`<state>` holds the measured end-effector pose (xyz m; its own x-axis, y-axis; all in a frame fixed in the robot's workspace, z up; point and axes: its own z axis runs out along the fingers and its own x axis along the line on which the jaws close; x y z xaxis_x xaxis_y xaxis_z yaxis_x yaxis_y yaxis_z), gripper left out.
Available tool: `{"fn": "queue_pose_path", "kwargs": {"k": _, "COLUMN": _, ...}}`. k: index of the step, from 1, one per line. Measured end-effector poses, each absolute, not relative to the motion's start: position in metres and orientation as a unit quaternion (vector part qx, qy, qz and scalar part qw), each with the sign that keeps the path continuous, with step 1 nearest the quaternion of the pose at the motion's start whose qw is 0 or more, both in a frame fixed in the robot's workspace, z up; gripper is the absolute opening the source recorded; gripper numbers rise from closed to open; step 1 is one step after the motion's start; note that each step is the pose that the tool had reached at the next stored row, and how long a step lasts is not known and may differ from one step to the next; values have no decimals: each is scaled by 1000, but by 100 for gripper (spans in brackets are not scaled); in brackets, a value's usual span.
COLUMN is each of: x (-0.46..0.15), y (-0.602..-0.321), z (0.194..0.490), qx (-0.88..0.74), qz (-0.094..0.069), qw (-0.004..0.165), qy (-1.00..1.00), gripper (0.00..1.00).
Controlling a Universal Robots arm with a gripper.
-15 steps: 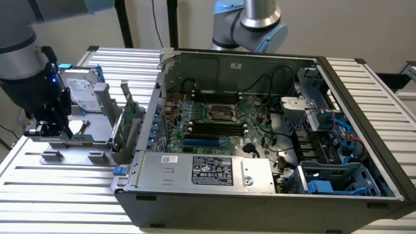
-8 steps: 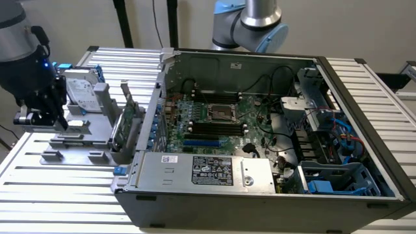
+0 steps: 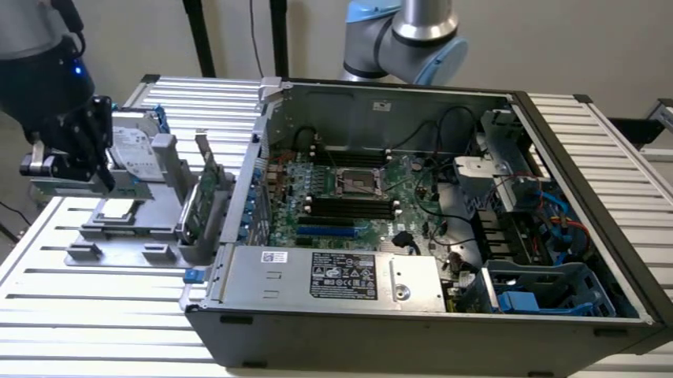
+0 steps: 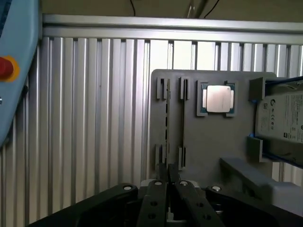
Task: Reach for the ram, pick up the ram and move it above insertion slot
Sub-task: 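Pick up the ram and move it above insertion slot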
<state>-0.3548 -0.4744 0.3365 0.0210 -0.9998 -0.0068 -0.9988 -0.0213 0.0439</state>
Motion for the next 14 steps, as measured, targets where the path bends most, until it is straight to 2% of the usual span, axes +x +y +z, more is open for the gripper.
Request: {"fn": "queue_pose_path", "kwargs": {"k": 14, "x": -295, "y": -474, "z": 400, "qx": 715, "qz": -21, "qw": 16, "qy": -699, "gripper": 13}}
